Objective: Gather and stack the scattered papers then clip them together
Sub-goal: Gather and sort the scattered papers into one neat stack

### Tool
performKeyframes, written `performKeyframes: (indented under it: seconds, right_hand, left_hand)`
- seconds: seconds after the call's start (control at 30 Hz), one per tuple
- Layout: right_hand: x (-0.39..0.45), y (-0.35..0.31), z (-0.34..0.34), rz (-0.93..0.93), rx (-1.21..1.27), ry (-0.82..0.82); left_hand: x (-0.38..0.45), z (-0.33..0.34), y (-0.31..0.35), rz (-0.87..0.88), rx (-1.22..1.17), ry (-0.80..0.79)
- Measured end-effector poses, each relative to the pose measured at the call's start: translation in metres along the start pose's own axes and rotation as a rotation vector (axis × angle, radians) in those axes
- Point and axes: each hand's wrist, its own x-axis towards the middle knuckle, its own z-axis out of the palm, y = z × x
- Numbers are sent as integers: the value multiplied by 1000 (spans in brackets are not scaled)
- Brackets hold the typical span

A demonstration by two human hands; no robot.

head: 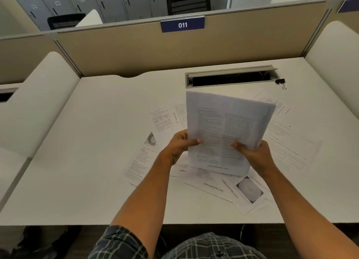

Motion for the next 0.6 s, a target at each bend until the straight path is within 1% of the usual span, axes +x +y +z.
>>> performKeyframes:
  seconds: [0.07, 0.1, 0.17, 0.27, 0.33, 0.43, 0.53, 0.6]
  right_hand:
    - [5, 1, -4, 18, -38, 107]
    - [7, 2, -7, 30, -44, 155]
    - [12, 4, -14, 62, -33, 219]
    - [13, 9, -22, 93, -47, 268]
    - [11, 12, -27, 102, -50, 286]
    - [5, 12, -32, 125, -44, 301]
    - [3, 12, -34, 153, -61, 317]
    - [3, 11, -35, 159, -62, 320]
  left_hand:
    - [6, -3, -4, -49, 114, 137]
    - [9, -3, -6, -59, 227, 195]
    - [14, -5, -10, -36, 552, 261]
    - [19, -12, -22, 39, 1071, 252]
    - [23, -16, -28, 66, 1292, 239]
    - [30, -19, -29, 107, 1429, 284]
    - [38, -18, -28, 123, 1494, 305]
    - [44, -14, -26, 110, 1521, 292]
